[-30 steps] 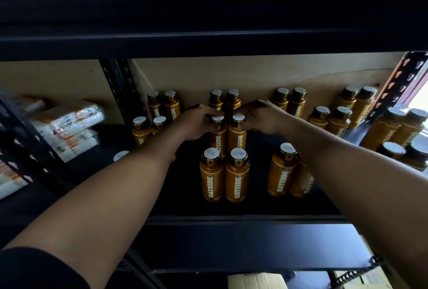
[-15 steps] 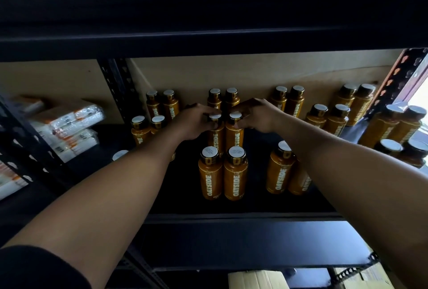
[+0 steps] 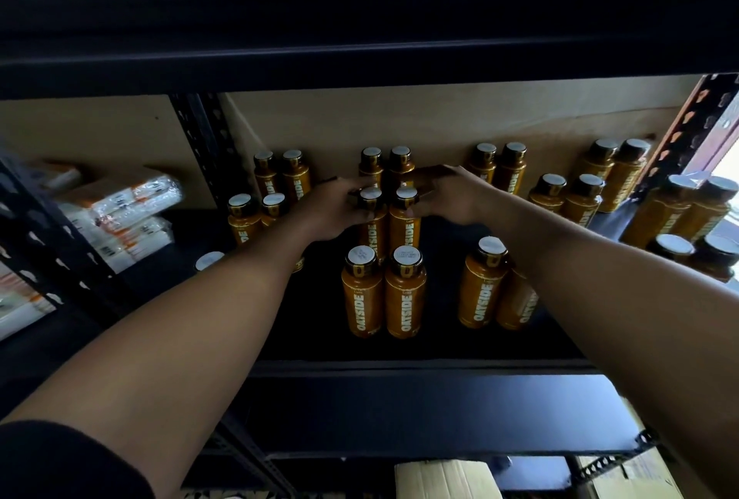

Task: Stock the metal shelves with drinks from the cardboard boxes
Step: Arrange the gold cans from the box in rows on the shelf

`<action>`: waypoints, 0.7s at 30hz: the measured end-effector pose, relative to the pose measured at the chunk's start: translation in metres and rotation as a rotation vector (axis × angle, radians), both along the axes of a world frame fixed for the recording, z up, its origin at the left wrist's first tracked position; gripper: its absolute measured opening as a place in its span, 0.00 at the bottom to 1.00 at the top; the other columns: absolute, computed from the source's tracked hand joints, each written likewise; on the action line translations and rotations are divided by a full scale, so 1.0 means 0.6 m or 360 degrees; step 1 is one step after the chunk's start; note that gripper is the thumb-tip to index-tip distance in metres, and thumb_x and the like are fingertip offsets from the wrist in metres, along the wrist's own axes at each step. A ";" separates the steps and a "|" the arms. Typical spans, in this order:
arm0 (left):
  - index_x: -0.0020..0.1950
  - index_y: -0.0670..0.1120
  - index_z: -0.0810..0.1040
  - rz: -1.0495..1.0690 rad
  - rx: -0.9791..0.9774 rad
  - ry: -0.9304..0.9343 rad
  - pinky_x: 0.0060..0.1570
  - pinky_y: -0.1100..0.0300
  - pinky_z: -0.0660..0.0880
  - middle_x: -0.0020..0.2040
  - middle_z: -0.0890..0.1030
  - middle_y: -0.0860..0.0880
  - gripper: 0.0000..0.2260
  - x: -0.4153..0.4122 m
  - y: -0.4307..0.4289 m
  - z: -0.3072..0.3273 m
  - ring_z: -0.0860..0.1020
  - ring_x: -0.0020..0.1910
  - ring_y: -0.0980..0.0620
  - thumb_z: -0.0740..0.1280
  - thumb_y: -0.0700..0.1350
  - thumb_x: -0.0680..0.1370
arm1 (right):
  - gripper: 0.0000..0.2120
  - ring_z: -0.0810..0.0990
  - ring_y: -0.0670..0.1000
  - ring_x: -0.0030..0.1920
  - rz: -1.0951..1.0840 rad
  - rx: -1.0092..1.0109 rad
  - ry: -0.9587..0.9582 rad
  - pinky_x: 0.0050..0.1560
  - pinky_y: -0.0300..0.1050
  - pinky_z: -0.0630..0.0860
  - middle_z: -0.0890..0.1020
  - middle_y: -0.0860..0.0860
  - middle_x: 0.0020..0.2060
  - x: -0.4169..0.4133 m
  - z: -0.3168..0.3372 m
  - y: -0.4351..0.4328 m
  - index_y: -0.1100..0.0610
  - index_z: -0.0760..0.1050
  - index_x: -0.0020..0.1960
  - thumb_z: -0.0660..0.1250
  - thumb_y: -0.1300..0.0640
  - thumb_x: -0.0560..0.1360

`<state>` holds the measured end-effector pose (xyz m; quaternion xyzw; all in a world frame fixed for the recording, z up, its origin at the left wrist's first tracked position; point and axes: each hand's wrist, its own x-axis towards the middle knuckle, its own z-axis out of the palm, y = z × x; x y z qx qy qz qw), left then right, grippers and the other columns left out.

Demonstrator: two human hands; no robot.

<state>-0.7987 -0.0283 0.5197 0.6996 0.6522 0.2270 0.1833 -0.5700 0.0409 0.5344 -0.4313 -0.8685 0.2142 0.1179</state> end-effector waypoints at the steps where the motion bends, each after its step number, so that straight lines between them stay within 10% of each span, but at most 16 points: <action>1: 0.78 0.54 0.67 -0.0002 0.0000 -0.0015 0.55 0.61 0.67 0.73 0.73 0.47 0.28 0.001 -0.003 0.000 0.73 0.68 0.50 0.72 0.48 0.79 | 0.24 0.76 0.47 0.59 -0.0001 0.0001 -0.0025 0.55 0.44 0.71 0.79 0.46 0.61 0.002 0.001 -0.002 0.49 0.73 0.71 0.73 0.48 0.77; 9: 0.70 0.55 0.76 0.0071 0.0157 -0.0023 0.53 0.58 0.69 0.68 0.76 0.48 0.19 0.013 -0.026 0.026 0.75 0.66 0.49 0.70 0.53 0.79 | 0.20 0.77 0.50 0.60 -0.0067 0.0023 -0.0133 0.65 0.52 0.74 0.80 0.47 0.60 0.034 0.028 -0.029 0.50 0.77 0.67 0.69 0.43 0.79; 16: 0.70 0.56 0.75 0.0048 0.0032 0.0097 0.46 0.59 0.75 0.60 0.79 0.53 0.21 0.052 -0.050 0.113 0.78 0.52 0.56 0.70 0.58 0.78 | 0.19 0.75 0.43 0.47 -0.0081 0.0065 -0.0036 0.42 0.32 0.71 0.78 0.42 0.54 0.094 0.073 -0.057 0.50 0.75 0.70 0.68 0.45 0.81; 21: 0.75 0.56 0.70 -0.0261 -0.0363 0.0354 0.54 0.54 0.78 0.64 0.79 0.52 0.27 0.108 -0.070 0.190 0.80 0.54 0.53 0.71 0.57 0.77 | 0.23 0.73 0.46 0.62 -0.0116 0.0039 -0.0239 0.63 0.47 0.70 0.75 0.42 0.64 0.148 0.109 -0.070 0.44 0.75 0.70 0.66 0.36 0.78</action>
